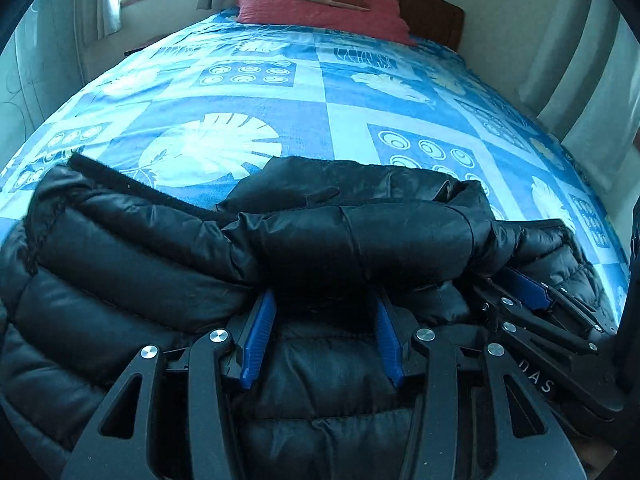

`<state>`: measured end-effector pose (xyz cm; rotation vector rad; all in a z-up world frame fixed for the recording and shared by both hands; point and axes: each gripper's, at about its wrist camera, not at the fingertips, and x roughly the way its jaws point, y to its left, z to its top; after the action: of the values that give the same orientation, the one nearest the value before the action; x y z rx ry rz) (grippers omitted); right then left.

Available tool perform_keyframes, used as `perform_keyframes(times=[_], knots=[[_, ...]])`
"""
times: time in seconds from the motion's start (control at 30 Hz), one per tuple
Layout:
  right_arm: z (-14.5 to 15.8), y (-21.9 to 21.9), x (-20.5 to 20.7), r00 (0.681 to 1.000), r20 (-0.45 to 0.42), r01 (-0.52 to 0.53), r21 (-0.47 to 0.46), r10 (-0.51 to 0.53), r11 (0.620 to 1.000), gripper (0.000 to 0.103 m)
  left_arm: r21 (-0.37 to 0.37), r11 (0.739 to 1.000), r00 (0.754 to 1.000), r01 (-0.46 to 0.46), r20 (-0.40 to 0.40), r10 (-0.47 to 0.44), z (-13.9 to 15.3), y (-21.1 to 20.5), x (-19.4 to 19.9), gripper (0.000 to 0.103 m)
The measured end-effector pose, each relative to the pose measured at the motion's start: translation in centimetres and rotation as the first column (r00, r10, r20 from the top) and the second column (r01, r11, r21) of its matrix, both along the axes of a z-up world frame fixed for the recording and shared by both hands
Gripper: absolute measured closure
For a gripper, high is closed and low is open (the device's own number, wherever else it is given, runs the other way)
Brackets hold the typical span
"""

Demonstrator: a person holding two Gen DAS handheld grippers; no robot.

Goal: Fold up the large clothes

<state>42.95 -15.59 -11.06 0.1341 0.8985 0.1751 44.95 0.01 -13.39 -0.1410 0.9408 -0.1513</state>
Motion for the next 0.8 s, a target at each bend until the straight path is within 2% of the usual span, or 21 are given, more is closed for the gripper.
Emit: perform_keyframes(times=[0.1, 0.2, 0.3, 0.4, 0.5, 0.6, 0.7, 0.8], knots=[[2.1, -1.3, -2.3, 0.999, 0.039, 0.009, 0.034, -0.011, 0.999, 0.053, -0.055, 0.998, 1.000, -0.007, -0.014, 0.006, 1.8, 0.9, -1.6, 0.056], [3.5, -2.4, -5.5, 0.996, 0.086, 0.017, -0.035, -0.014, 0.999, 0.053, -0.073, 0.997, 0.999, -0.018, 0.035, 0.021, 3.7, 2.9, -5.0, 0.056], [2.5, -3.6, -7.1, 0.996, 0.077, 0.044, -0.110, -0.036, 0.993, 0.053, -0.035, 0.998, 0.997, -0.044, 0.057, 0.046, 3.4, 4.3, -7.3, 0.055], [0.2, -5.2, -6.8, 0.998, 0.024, 0.061, -0.039, -0.060, 0.997, 0.053, -0.047, 0.998, 0.998, -0.038, 0.047, 0.041, 1.9, 5.0, -7.3, 0.056], [-0.8, -5.3, -6.4, 0.997, 0.020, 0.070, -0.032, -0.069, 0.997, 0.052, -0.021, 0.999, 0.998, -0.031, 0.053, 0.032, 0.8, 4.5, -6.5, 0.055], [0.0, -4.8, -6.8, 0.997, 0.026, 0.069, -0.069, -0.068, 0.995, 0.053, 0.020, 0.999, 0.998, -0.031, 0.063, 0.030, 0.6, 3.9, -6.5, 0.055], [2.0, -5.8, -9.3, 0.995, 0.058, 0.080, -0.041, -0.077, 0.996, 0.052, -0.012, 1.000, 0.996, -0.029, 0.079, 0.029, 2.2, 4.8, -8.4, 0.056], [3.3, -7.3, -12.3, 0.990, 0.091, 0.114, -0.078, -0.106, 0.990, 0.051, -0.034, 0.998, 0.993, -0.056, 0.099, 0.059, 3.5, 6.7, -11.4, 0.055]])
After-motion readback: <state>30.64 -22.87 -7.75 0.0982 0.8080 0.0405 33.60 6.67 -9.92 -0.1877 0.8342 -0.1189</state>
